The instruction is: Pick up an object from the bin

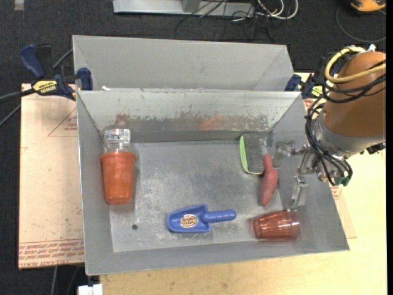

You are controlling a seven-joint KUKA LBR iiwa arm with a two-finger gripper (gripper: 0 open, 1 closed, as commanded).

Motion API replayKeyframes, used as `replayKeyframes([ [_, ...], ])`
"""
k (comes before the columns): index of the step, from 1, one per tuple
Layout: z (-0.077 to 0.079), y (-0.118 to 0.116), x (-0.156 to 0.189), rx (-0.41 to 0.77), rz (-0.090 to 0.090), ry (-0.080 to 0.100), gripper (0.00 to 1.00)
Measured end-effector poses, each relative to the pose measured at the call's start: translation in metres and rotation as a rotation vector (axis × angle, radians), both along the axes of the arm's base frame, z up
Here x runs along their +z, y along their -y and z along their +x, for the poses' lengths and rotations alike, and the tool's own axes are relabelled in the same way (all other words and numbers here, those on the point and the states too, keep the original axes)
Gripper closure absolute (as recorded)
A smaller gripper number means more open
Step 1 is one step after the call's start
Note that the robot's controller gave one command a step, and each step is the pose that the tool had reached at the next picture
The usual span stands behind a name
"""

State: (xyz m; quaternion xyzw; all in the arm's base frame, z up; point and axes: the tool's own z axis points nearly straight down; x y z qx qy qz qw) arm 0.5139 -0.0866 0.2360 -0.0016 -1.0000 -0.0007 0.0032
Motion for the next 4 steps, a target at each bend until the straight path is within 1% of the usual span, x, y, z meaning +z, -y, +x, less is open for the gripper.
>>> replayKeyframes([
  [1,0.002,-0.001,0.004,0.004,-0.001,0.008,0.0],
  [2,-0.014,-0.023,-0.055,0.096,0.002,-0.002,0.0],
  [3,-0.025,-0.011,-0.069,0.231,0.0,0.009,0.0],
  [4,-0.032,-0.039,-0.094,0.099,0.004,-0.002,0.0],
])
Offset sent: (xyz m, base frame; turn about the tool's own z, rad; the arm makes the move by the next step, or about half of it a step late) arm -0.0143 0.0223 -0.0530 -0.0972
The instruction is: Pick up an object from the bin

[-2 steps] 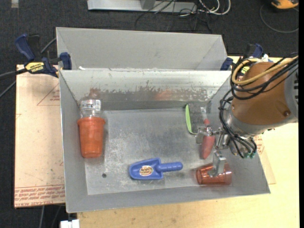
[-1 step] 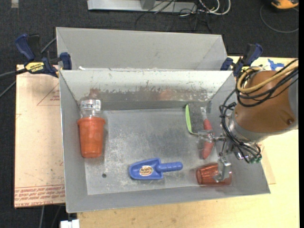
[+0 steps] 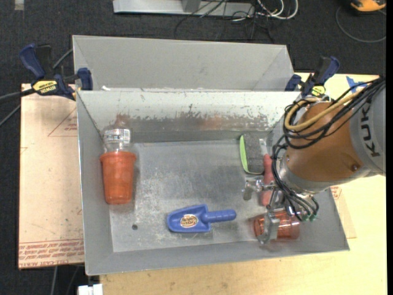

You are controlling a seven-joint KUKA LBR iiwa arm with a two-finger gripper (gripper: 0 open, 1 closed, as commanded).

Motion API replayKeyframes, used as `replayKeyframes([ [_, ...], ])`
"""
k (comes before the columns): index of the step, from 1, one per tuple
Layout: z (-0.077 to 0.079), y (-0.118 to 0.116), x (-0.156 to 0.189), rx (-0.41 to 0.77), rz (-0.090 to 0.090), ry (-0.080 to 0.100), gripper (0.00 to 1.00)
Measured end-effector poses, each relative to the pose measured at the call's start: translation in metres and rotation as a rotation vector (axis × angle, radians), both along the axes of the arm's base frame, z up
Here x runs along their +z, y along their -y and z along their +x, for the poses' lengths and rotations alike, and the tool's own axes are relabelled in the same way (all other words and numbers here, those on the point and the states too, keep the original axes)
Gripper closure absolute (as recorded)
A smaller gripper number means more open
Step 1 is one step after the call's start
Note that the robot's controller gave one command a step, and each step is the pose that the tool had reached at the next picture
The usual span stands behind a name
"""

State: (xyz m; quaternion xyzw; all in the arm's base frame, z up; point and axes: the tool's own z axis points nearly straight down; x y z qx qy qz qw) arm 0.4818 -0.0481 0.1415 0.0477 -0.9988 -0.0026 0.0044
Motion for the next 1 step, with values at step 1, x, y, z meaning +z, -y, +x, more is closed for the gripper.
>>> replayKeyframes([
  [1,0.0061,0.0469,-0.0486,0.19,-0.004,0.016,0.0],
])
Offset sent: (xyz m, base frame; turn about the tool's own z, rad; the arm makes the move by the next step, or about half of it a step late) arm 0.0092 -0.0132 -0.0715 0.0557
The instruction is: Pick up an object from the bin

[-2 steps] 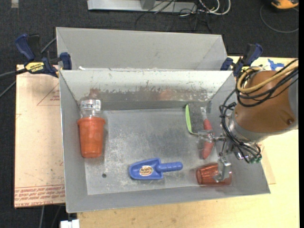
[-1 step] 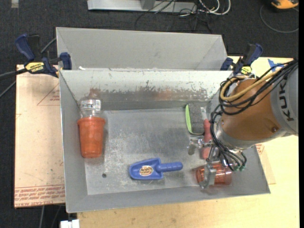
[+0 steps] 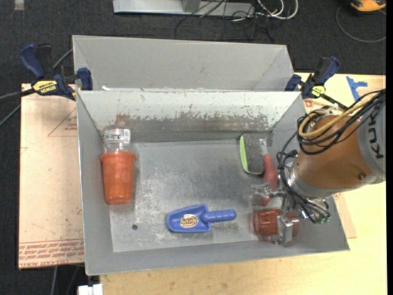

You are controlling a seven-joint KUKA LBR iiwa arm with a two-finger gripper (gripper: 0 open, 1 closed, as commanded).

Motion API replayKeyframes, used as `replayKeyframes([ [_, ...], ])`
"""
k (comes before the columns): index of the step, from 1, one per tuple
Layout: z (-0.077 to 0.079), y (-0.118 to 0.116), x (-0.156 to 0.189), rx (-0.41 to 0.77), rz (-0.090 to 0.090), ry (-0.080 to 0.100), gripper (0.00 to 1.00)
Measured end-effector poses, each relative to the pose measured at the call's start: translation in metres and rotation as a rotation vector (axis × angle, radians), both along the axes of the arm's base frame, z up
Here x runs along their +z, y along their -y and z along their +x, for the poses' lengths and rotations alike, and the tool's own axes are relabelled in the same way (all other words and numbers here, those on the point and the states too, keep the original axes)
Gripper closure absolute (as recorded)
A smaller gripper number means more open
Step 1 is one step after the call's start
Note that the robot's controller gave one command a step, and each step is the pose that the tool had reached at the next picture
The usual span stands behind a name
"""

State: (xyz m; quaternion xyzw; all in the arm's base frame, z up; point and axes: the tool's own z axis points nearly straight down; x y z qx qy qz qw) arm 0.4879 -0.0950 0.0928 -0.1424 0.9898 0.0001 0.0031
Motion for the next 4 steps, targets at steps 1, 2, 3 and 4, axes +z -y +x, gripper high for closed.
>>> replayKeyframes([
  [1,0.0,-0.001,0.001,0.0,0.0,0.001,0.0],
  [2,0.018,0.021,-0.008,-0.045,0.001,0.001,1.0],
  [3,0.018,0.021,-0.008,-0.044,0.001,0.001,1.0],
  [4,0.009,0.002,0.088,-0.007,0.002,0.0,1.0],
])
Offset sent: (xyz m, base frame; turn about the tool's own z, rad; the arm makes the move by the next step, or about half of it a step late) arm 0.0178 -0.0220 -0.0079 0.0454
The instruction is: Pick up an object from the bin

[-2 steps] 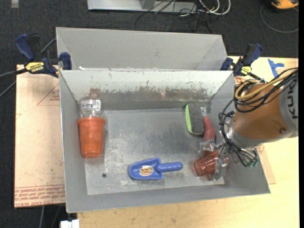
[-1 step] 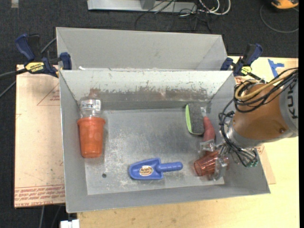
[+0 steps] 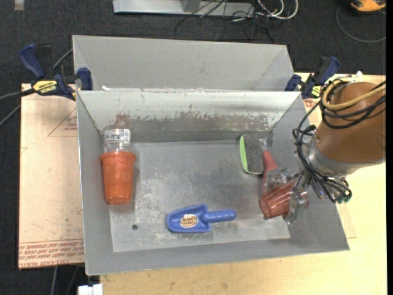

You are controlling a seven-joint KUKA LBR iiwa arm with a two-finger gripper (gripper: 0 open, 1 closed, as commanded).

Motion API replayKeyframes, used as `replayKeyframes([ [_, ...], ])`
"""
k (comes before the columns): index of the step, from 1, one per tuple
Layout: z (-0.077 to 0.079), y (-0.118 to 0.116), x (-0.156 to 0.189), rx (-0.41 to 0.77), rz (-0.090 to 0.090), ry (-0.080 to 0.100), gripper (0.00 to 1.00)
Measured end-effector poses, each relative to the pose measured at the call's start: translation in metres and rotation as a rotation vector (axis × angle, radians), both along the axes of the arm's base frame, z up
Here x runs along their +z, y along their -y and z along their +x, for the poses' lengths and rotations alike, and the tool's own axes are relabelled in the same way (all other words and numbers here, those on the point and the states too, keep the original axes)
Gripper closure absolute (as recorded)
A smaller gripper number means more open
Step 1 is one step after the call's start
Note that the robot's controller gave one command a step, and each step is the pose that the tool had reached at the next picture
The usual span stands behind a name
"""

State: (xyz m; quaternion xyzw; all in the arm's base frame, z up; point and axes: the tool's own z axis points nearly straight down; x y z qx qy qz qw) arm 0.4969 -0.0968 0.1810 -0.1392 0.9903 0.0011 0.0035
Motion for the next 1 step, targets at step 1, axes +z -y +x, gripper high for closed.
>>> replayKeyframes([
  [1,-0.0009,0.0186,0.0231,0.007,-0.002,0.006,1.0],
])
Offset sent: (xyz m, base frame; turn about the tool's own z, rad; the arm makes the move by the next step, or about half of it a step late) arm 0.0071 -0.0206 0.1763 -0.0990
